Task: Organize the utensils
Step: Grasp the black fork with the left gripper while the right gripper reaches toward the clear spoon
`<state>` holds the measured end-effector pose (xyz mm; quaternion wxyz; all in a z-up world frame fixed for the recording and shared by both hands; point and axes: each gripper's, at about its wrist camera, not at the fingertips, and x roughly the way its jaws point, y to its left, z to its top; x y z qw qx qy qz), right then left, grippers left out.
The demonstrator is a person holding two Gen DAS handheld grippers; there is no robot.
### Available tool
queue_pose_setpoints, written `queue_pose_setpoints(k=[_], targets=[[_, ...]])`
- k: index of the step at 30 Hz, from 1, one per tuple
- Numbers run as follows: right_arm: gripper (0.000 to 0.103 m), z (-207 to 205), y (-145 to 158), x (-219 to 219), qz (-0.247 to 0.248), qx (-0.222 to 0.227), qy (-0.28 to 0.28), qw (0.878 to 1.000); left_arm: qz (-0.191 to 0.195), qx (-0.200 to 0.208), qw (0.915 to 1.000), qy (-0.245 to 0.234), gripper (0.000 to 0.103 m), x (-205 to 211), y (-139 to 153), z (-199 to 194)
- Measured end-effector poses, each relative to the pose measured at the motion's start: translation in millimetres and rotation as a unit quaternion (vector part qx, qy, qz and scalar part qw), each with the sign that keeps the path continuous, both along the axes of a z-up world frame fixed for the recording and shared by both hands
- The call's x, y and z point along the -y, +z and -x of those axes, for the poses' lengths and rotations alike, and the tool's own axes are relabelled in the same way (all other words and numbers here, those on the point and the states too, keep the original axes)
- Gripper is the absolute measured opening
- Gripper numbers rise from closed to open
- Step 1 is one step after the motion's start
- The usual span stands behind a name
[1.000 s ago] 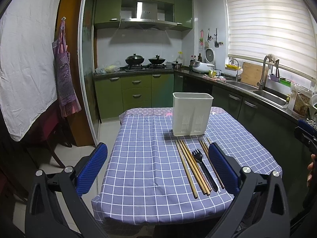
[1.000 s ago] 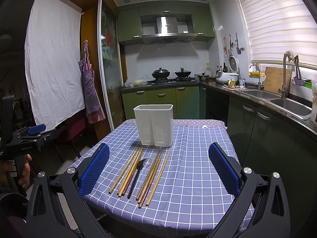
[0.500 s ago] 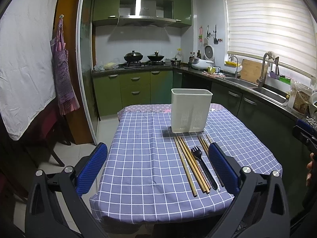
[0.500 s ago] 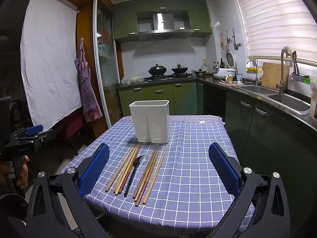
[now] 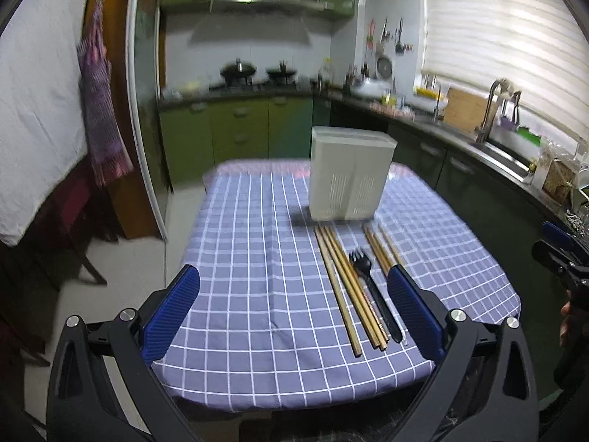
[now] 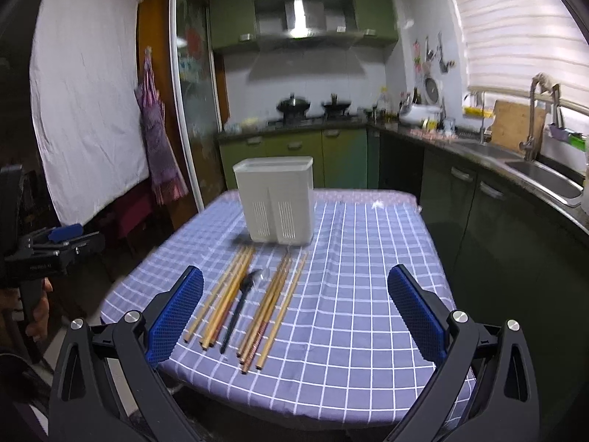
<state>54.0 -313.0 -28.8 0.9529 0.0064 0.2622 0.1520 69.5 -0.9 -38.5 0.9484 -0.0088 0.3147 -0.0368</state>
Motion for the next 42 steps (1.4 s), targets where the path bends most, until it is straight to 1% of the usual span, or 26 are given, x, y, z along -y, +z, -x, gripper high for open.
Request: queue_pose_setpoints(k=[1, 3, 5, 7, 9, 11, 13, 15, 16, 18, 20, 21, 24, 25, 27, 28, 29, 30, 32, 33, 35, 37, 39, 42], targets=[[0.099, -9.9, -2.0, -0.7, 0.006, -0.012, 0.002, 1.0, -0.001, -0.012, 0.9999, -0.002, 0.097, 1.1, -3.2, -7.9], [0.099, -29.7, -7.6, -4.1, 0.025, -0.032, 0.005, 0.999, -0.005, -0.05, 0.9987, -0.004, 0.097, 5.4, -12.3, -30.5], [0.099, -48.6, -13.5, -6.5, 0.046, -0.052, 0.002, 0.998, -0.003, -0.075, 0.9971, -0.013, 0.097, 11.4, -20.0, -47.7], [0.099, -69.0, -22.6, -6.8, 0.056, -0.078, 0.0, 0.995, -0.002, -0.1, 0.9948, -0.02, 0.097, 20.8, -27.7, -65.2], [0.099, -88.5, -30.8, -6.1, 0.049, -0.11, 0.012, 0.993, 0.002, -0.129, 0.991, -0.036, 0.097, 34.4, -35.3, -83.5], [0.099, -113.9, -42.4, -1.9, 0.039, -0.162, 0.004, 0.986, 0.0, -0.152, 0.9871, -0.052, 0.097, 49.1, -40.5, -96.7], [0.099, -132.7, -50.0, 3.9, 0.034, -0.191, -0.002, 0.981, -0.002, -0.178, 0.9813, -0.074, 0.097, 67.5, -45.9, -109.9], [0.099, -147.5, -55.7, 11.6, 0.049, -0.198, -0.029, 0.978, 0.01, -0.207, 0.9736, -0.095, 0.097, 85.4, -51.8, -122.2], [0.099, -152.2, -57.6, 13.8, 0.051, -0.199, -0.035, 0.978, 0.011, -0.217, 0.9711, -0.099, 0.097, 91.5, -54.6, -126.6], [0.097, -160.5, -61.6, 22.1, 0.044, -0.208, -0.042, 0.976, 0.017, -0.243, 0.9648, -0.098, 0.093, 102.1, -63.6, -138.0], [0.092, -165.4, -64.9, 28.6, 0.036, -0.22, -0.044, 0.974, 0.032, -0.275, 0.9563, -0.094, 0.079, 106.0, -73.0, -148.1], [0.091, -167.0, -67.6, 29.8, 0.033, -0.224, -0.041, 0.973, 0.042, -0.292, 0.9513, -0.088, 0.076, 106.1, -78.0, -153.0], [0.088, -163.7, -71.6, 31.9, 0.038, -0.226, -0.033, 0.973, 0.052, -0.323, 0.9417, -0.08, 0.071, 110.2, -86.8, -161.3], [0.087, -163.1, -72.9, 31.8, 0.035, -0.227, -0.03, 0.973, 0.052, -0.326, 0.9407, -0.077, 0.067, 111.6, -87.2, -162.7], [0.08, -163.5, -76.3, 32.3, 0.036, -0.229, -0.026, 0.972, 0.057, -0.338, 0.9367, -0.071, 0.057, 115.3, -91.9, -166.6], [0.077, -161.1, -76.6, 31.8, 0.037, -0.23, -0.026, 0.972, 0.059, -0.344, 0.9347, -0.069, 0.049, 116.3, -95.9, -169.5], [0.075, -160.4, -77.4, 31.3, 0.038, -0.231, -0.024, 0.972, 0.062, -0.352, 0.9314, -0.067, 0.046, 117.5, -99.0, -171.6], [0.072, -159.6, -78.3, 30.7, 0.038, -0.229, -0.022, 0.972, 0.064, -0.362, 0.9275, -0.066, 0.046, 120.0, -103.6, -173.5], [0.068, -158.2, -79.0, 28.4, 0.043, -0.226, -0.015, 0.973, 0.062, -0.372, 0.9243, -0.06, 0.034, 126.0, -109.3, -177.7], [0.068, -157.0, -78.8, 27.6, 0.043, -0.223, -0.013, 0.974, 0.061, -0.374, 0.9235, -0.058, 0.032, 128.3, -112.6, -179.3], [0.065, -155.9, -78.3, 26.4, 0.045, -0.22, -0.008, 0.974, 0.063, -0.382, 0.9209, -0.046, 0.03, 129.0, -119.8, -182.4], [0.065, -154.8, -77.9, 26.4, 0.046, -0.217, -0.007, 0.975, 0.06, -0.383, 0.921, -0.038, 0.03, 128.3, -122.8, -184.8], [0.065, -154.0, -77.8, 26.0, 0.046, -0.217, -0.005, 0.975, 0.061, -0.385, 0.9201, -0.035, 0.028, 128.3, -125.2, -186.5], [0.065, -154.3, -79.2, 26.9, 0.043, -0.219, -0.003, 0.975, 0.064, -0.39, 0.9178, -0.033, 0.022, 123.7, -125.9, -190.3]])
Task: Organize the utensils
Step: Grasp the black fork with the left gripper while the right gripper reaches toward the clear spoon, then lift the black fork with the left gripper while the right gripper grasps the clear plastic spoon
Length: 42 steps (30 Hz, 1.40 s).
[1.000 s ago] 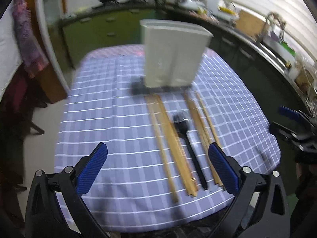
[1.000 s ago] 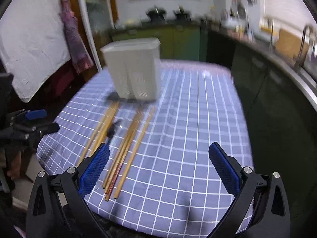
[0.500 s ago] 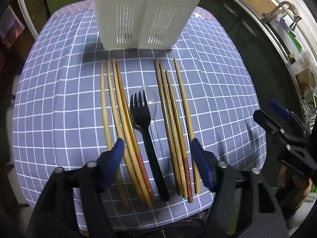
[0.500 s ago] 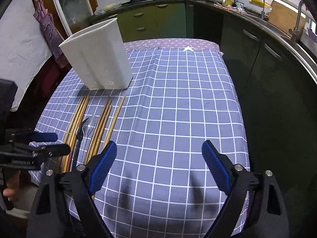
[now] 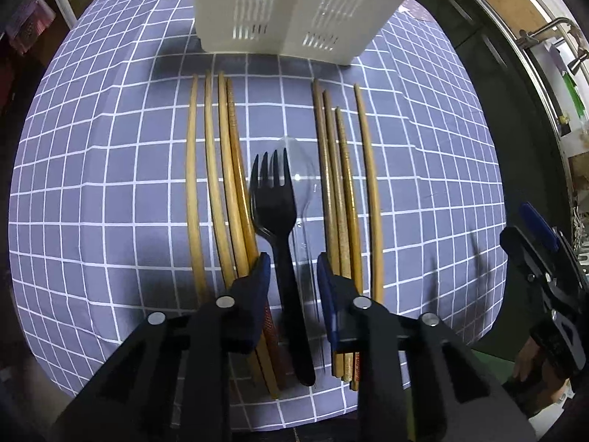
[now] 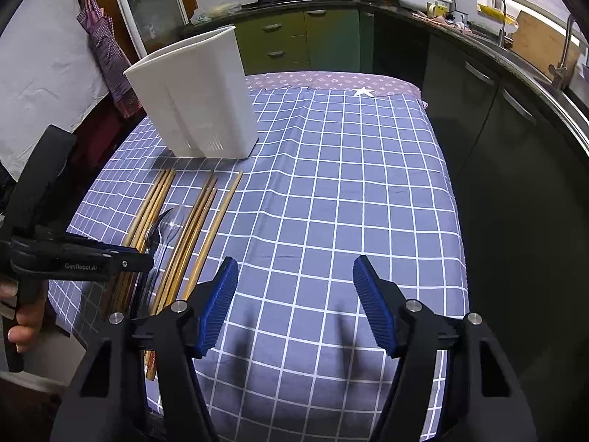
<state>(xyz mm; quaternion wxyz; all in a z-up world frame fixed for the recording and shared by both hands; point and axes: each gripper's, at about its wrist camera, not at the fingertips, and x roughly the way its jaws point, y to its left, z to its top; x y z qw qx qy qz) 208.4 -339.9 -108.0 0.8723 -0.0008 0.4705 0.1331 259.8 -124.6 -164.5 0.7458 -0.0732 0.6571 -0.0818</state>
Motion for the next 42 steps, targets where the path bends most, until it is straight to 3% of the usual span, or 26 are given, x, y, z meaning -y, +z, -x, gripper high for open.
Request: queue_pose_setpoints(k=[2, 13, 16, 24, 26, 28, 36, 37, 42], targets=[[0.065, 0.4, -1.3, -0.5, -0.003, -0.002, 0.002, 1.0, 0.003, -0.002, 1.0, 0.001, 0.015, -1.5, -2.2, -1.7], [0.065, 1.5, -2.0, -1.0, -0.002, -0.002, 0.004, 1.0, 0.009, -0.011, 0.9999, 0.006, 0.015, -4.9, -9.0, -10.6], [0.065, 1.9, -2.5, -2.3, -0.002, -0.004, 0.007, 1.0, 0.014, -0.012, 0.9998, 0.001, 0.01, -2.6, -9.9, -10.2], [0.067, -0.5, -1.6, -7.0, -0.003, -0.015, 0.013, 1.0, 0.026, 0.012, 0.9995, -0.011, 0.009, -14.5, 5.8, -3.1], [0.069, -1.8, -0.7, -12.9, 0.004, -0.021, 0.02, 1.0, 0.029, 0.026, 0.9992, -0.009, 0.009, -19.4, 14.3, -0.7], [0.077, -4.6, -2.6, -20.7, 0.016, -0.036, 0.028, 0.999, 0.027, 0.047, 0.9985, -0.006, 0.009, -25.0, 25.9, 2.7], [0.077, -20.6, -8.0, -72.0, 0.034, -0.087, 0.078, 0.992, 0.05, 0.137, 0.989, 0.022, 0.009, -63.1, 76.8, 24.5], [0.075, -24.6, -9.4, -79.9, 0.029, -0.102, 0.084, 0.991, 0.048, 0.151, 0.9871, 0.024, 0.009, -68.5, 82.4, 27.0], [0.045, -38.8, -18.6, -121.8, 0.012, -0.165, 0.11, 0.98, 0.022, 0.228, 0.9727, 0.035, 0.009, -90.4, 112.4, 44.2]])
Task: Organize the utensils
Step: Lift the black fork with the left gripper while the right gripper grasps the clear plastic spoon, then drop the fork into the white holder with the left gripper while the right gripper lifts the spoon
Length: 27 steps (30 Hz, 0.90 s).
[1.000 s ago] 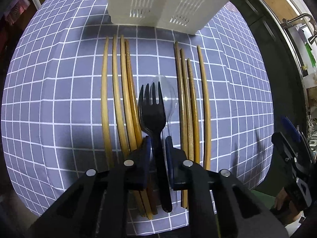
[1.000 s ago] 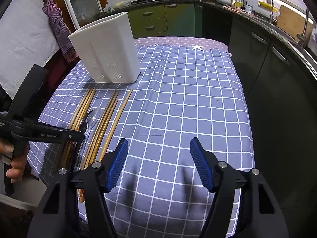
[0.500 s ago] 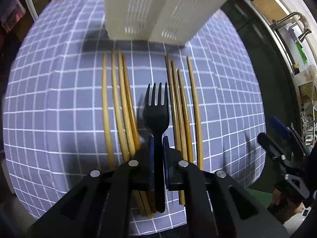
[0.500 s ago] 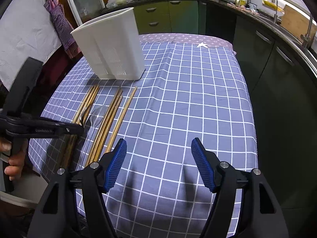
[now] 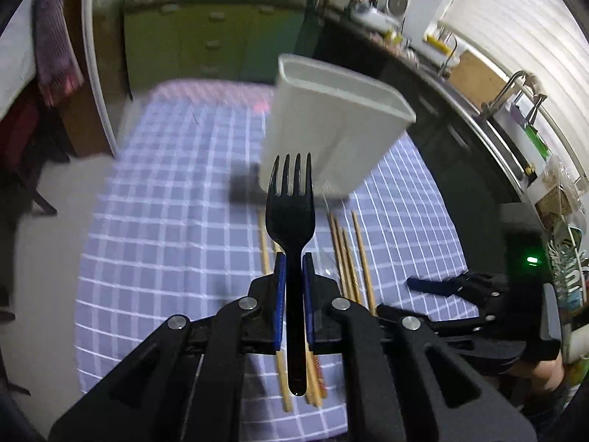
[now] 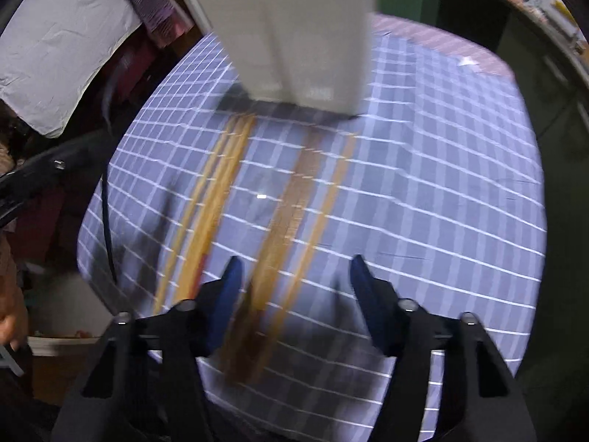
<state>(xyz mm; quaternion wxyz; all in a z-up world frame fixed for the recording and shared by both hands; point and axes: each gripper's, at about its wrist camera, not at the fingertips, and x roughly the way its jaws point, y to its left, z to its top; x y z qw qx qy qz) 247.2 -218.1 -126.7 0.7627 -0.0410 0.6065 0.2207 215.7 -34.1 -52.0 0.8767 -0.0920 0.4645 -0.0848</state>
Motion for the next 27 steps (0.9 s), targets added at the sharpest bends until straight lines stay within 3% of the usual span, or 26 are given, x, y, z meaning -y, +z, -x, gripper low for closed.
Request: queue_pose_setpoints(k=[3, 6, 19, 27], targets=[[0.024, -6.4, -11.8, -23.0, 0.013, -0.038, 0.002, 0.999, -0.004, 0.011, 0.9999, 0.0, 0.009, -2.1, 2.7, 1.9], [0.014, -10.4, -21.7, -39.5, 0.028, -0.06, -0.004, 0.998, -0.01, 0.021, 0.9997, -0.002, 0.009, -7.4, 4.2, 4.0], [0.013, -33.2, -45.0, -58.6, 0.066, -0.107, -0.063, 0.99, -0.015, 0.048, 0.9985, -0.02, 0.009, -15.7, 3.4, 14.4], [0.011, -25.6, -47.8, -74.0, 0.102, -0.073, -0.063, 0.99, -0.01, 0.051, 0.9984, -0.022, 0.009, -21.6, 3.9, 17.6]])
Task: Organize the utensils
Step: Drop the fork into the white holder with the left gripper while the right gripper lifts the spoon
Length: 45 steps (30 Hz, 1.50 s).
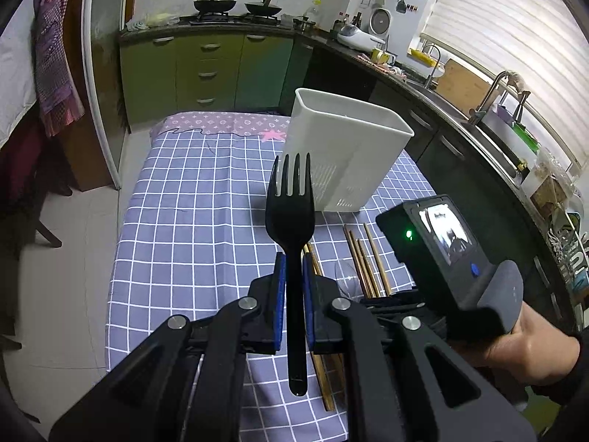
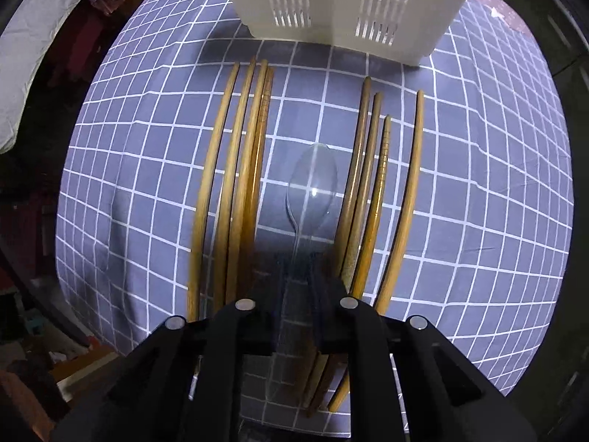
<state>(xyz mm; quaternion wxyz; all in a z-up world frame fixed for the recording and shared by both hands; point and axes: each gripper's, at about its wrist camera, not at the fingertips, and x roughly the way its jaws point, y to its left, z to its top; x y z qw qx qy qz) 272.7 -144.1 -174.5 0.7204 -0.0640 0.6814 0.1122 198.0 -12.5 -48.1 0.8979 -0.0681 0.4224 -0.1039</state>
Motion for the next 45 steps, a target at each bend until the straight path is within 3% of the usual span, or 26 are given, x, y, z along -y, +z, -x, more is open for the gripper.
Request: queue_pose_setpoints(k=[7, 14, 19, 23, 25, 30, 35, 39, 42, 44, 45], targets=[[0.01, 7.2, 18.5, 15.2, -0.1, 0.027, -0.013, 0.995, 0.001, 0.023, 0.9997, 0.007, 0.009, -4.0, 12.8, 0.3], [0.01, 39.1, 68.5, 56.9, -0.213, 0.109, -0.013, 0.971, 0.029, 0.083, 0.9961, 0.012, 0.009, 1.7, 53.5, -17.4], [0.01, 59.9, 94.8, 97.2, -0.273, 0.188, -0.031, 0.943, 0.034, 0.179, 0.9831, 0.017, 0.009, 19.0, 95.6, -45.5], [0.01, 70.3, 92.9, 126.2, -0.312, 0.19, -0.049, 0.93, 0.037, 0.243, 0.969, 0.026, 0.009, 35.4, 108.9, -82.1], [0.01, 75.2, 91.7, 142.2, -0.319, 0.192, -0.055, 0.927, 0.028, 0.256, 0.9656, 0.037, 0.009, 42.9, 106.3, -101.7], [0.01, 86.0, 93.9, 163.8, -0.34, 0.194, -0.061, 0.918, 0.005, 0.255, 0.9657, 0.051, 0.009, 55.6, 82.8, -140.2], [0.01, 86.9, 122.8, 169.1, -0.337, 0.238, -0.05, 0.909, -0.032, 0.239, 0.9694, 0.045, 0.009, 68.2, 52.3, -151.3], [0.01, 78.4, 152.2, 168.8, -0.329, 0.275, -0.044, 0.902, -0.04, 0.21, 0.9762, 0.035, 0.009, 69.5, 33.8, -154.3], [0.01, 58.7, 180.0, 164.2, -0.322, 0.308, -0.044, 0.894, -0.044, 0.203, 0.9777, 0.03, 0.022, 67.1, 27.2, -149.8], [0.01, 42.3, 198.7, 161.1, -0.318, 0.331, -0.049, 0.887, -0.044, 0.205, 0.9773, 0.03, 0.043, 64.0, 28.9, -144.1], [0.01, 33.9, 206.4, 158.9, -0.317, 0.34, -0.051, 0.884, -0.045, 0.21, 0.9761, 0.031, 0.044, 61.0, 32.5, -137.9]])
